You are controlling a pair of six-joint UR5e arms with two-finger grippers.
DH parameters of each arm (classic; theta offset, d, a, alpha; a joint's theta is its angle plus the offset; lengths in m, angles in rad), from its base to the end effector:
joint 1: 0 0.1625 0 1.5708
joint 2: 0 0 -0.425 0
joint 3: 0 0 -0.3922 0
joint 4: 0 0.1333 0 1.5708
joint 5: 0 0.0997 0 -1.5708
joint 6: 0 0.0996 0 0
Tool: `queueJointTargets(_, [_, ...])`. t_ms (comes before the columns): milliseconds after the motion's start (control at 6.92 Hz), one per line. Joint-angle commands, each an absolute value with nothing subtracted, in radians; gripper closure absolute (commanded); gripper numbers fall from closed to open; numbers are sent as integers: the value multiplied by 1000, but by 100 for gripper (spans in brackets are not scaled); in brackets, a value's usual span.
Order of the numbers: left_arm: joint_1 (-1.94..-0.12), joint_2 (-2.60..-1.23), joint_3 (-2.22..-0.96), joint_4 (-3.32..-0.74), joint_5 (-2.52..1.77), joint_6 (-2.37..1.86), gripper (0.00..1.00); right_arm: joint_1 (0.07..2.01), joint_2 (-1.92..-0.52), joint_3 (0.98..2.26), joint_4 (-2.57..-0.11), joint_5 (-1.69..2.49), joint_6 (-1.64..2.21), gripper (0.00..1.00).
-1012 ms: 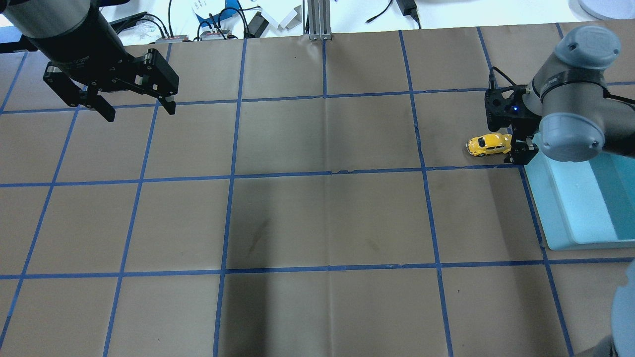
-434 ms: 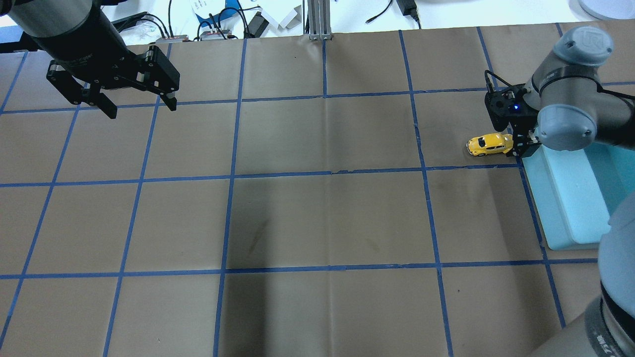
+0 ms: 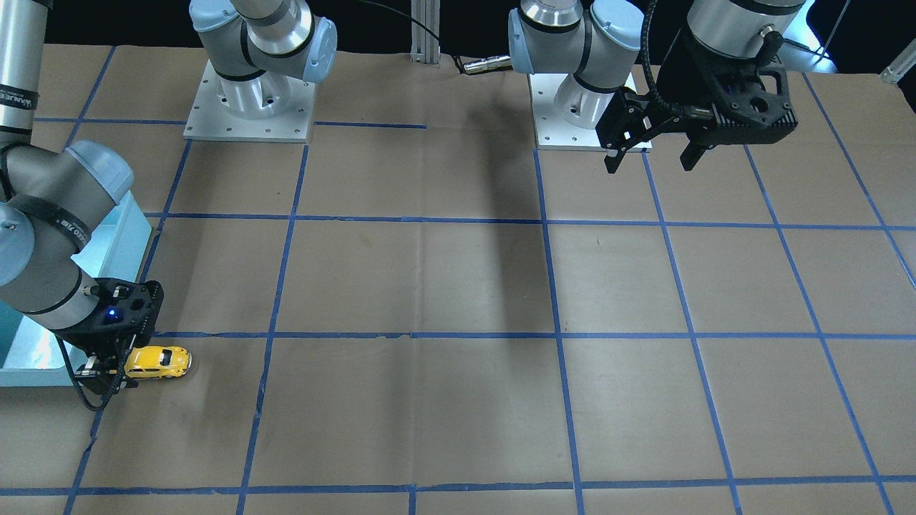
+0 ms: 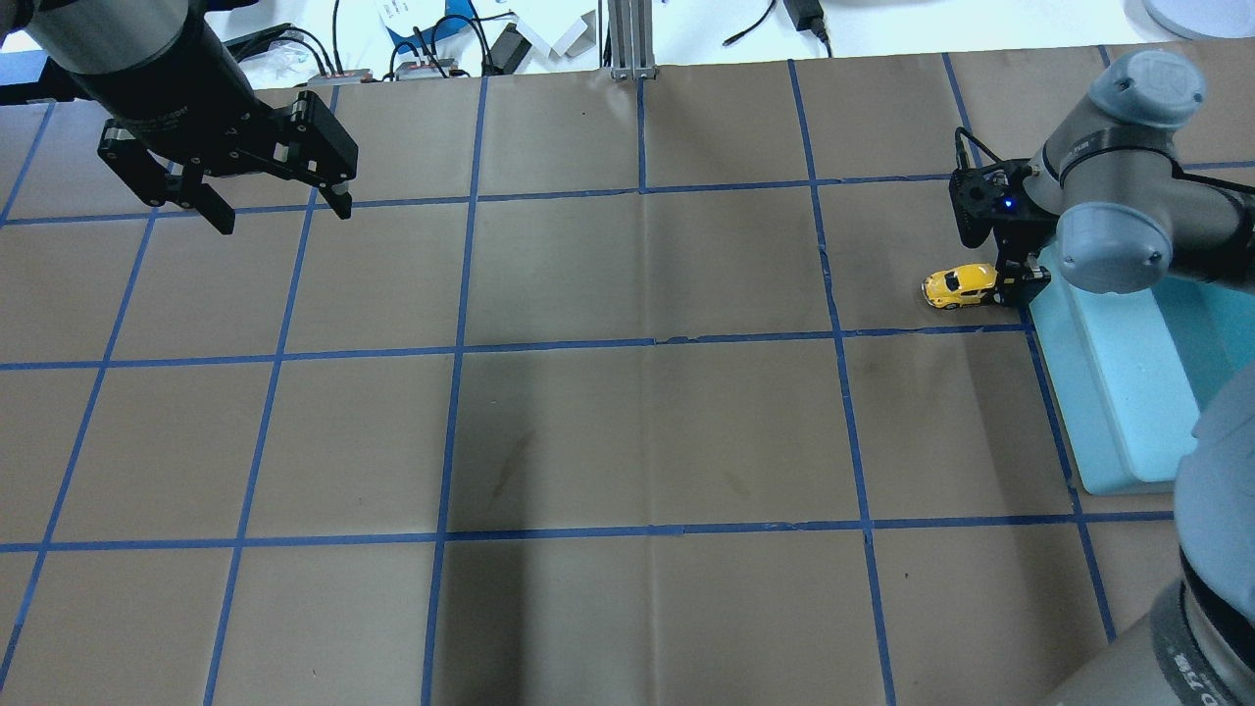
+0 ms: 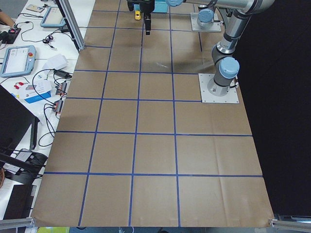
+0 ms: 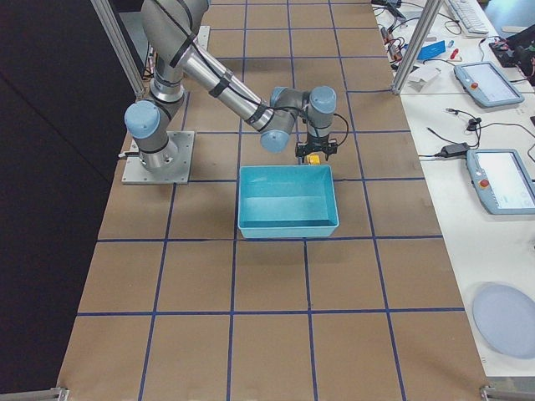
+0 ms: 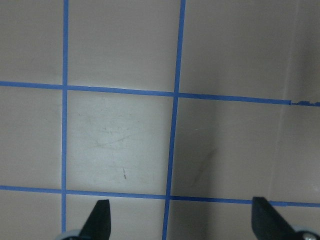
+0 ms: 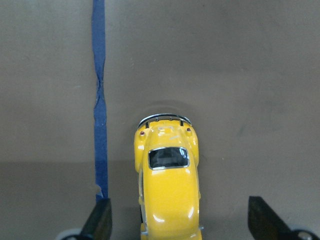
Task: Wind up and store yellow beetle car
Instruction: 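Lift the car with the right gripper and move it over the bin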
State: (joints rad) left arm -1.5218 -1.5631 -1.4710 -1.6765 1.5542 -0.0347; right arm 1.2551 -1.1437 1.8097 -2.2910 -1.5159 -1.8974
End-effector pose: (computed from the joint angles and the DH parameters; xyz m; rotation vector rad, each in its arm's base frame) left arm -0.1110 -0.4926 0.5302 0.1307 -3.1223 0.0030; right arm -0.0511 -0.6033 0.2131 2.2167 -2.1894 0.1143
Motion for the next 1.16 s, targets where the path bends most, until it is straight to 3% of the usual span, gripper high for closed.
queueJointTargets(0, [-1522,-1565,-1473,-1675,1554,-29,0,1256,-1103,1810,-2290,-1517,-1896,4])
queueJointTargets(289, [-1522,-1565,-1473,-1675,1554,-28,0,1256,-1097,1821,-2283,-1523,-1899,10])
queueJointTargets(578, [-1522,-1563,-1473,-1675,1555,-28,0,1256,-1106,1821,-2289,-1514,-1882,74])
queueJointTargets(723, [-1522,-1563,-1473,-1675,1555,-28,0,1258,-1109,1819,-2290,-1514,-1882,91])
queueJointTargets(1012, [-1522,-1563,-1473,-1675,1555,-28,0,1316,-1133,1804,-2286,-1511,-1780,92])
